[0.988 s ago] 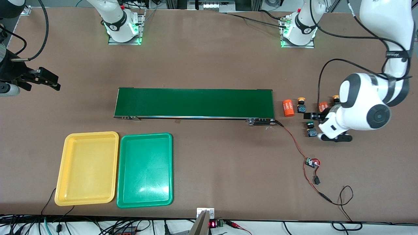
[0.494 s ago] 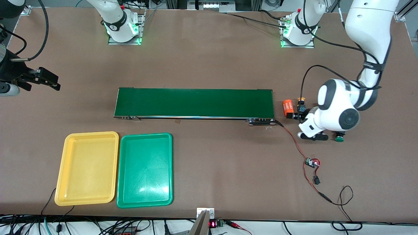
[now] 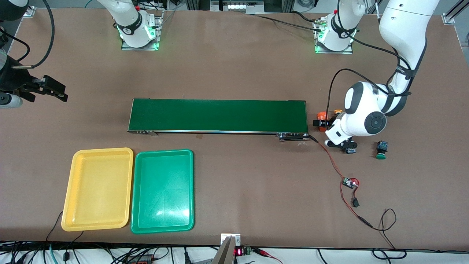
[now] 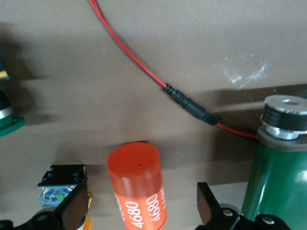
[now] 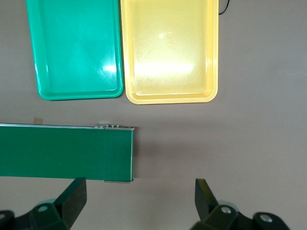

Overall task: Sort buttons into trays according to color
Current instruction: 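Lower the left gripper and grasp the orange cylinder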

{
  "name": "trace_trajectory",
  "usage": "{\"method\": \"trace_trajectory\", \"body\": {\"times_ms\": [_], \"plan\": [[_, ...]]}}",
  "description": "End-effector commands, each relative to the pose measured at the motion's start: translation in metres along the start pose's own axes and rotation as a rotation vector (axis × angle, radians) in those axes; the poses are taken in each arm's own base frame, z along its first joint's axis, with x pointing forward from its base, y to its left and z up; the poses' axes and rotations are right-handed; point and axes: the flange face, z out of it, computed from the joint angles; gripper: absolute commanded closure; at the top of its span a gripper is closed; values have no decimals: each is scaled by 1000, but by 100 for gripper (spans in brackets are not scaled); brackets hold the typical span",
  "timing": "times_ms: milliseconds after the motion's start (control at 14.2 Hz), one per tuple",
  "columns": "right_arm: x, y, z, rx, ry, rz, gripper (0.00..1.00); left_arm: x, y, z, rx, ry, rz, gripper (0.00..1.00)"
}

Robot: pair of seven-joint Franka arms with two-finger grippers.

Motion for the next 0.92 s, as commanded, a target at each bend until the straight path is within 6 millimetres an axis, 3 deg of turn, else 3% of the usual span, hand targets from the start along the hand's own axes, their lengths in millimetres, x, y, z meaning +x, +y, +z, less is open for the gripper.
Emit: {"method": "trace_trajectory", "body": {"times_ms": [0, 282, 423, 494, 565, 706, 847], "plan": [[-3, 1, -1, 11, -2, -5, 0, -11, -2, -4, -5, 11, -11, 0], [-3, 1, -1, 11, -3, -5, 0, -14, -2, 3, -3, -3, -11, 2], [-3, 1, -1, 11, -2, -5, 0, -15, -3, 4, -3, -7, -11, 21], [-3, 1, -1, 11, -3, -5, 0, -17, -3, 6, -2, -14, -9, 38], [-3, 1, -1, 11, -3, -3, 0, -17, -3, 6, -2, -12, -9, 50], [-3, 1, 0, 11, -5, -5, 0, -17, -3, 6, -2, -11, -9, 62], [-3, 1, -1, 11, -2, -3, 0, -17, -3, 8, -2, -9, -8, 64]]}}
